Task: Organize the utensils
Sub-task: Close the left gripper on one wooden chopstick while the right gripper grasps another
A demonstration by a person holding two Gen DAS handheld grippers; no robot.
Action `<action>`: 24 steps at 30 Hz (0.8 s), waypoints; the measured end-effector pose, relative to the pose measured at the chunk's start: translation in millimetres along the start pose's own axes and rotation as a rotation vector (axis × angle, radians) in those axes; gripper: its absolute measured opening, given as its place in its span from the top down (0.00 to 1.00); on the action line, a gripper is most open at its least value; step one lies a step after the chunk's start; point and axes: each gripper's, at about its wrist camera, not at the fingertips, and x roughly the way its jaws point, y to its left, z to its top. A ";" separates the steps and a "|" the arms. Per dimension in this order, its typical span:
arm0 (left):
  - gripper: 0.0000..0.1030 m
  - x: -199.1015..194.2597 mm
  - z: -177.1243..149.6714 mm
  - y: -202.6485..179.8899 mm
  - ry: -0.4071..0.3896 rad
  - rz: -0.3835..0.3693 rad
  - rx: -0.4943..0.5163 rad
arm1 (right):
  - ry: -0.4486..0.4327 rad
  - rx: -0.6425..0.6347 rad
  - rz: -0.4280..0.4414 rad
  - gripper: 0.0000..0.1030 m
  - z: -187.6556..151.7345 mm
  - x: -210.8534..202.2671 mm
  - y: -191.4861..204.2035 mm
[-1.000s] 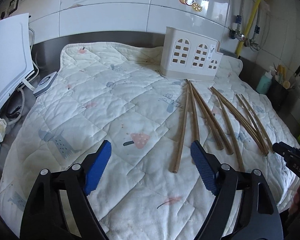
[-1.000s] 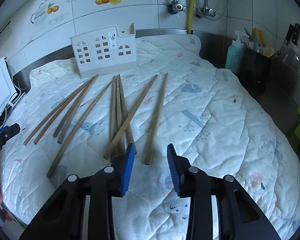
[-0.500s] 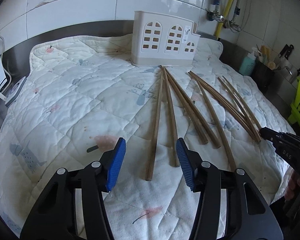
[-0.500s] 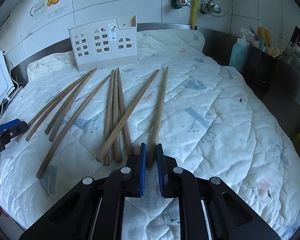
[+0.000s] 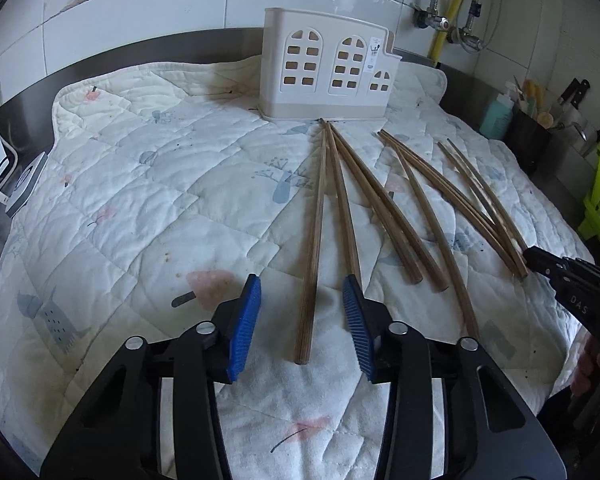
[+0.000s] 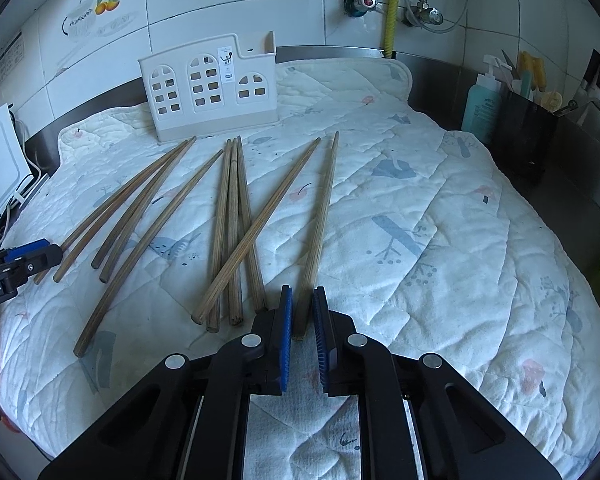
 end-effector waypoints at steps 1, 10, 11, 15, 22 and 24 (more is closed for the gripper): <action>0.68 0.5 -0.5 0.2 0.006 0.001 0.004 | -0.002 -0.005 -0.002 0.89 -0.1 -0.1 0.3; 0.82 2.5 -0.3 -0.2 0.011 0.024 0.023 | -0.005 -0.005 -0.003 0.89 -1.2 0.5 0.2; 0.82 2.8 -0.4 -2.6 0.011 0.029 0.035 | -0.005 -0.002 -0.001 0.89 -0.9 0.1 0.1; 0.82 5.4 1.8 -6.7 0.014 0.024 0.051 | -0.006 -0.001 -0.001 0.89 -0.9 0.7 0.1; 0.90 10.2 6.4 -6.2 0.037 0.023 0.045 | -0.009 0.016 0.010 0.93 0.5 -1.6 -3.3; 0.93 9.9 8.0 -4.9 0.042 0.019 0.032 | -0.016 0.022 0.013 0.93 1.9 -5.3 -5.1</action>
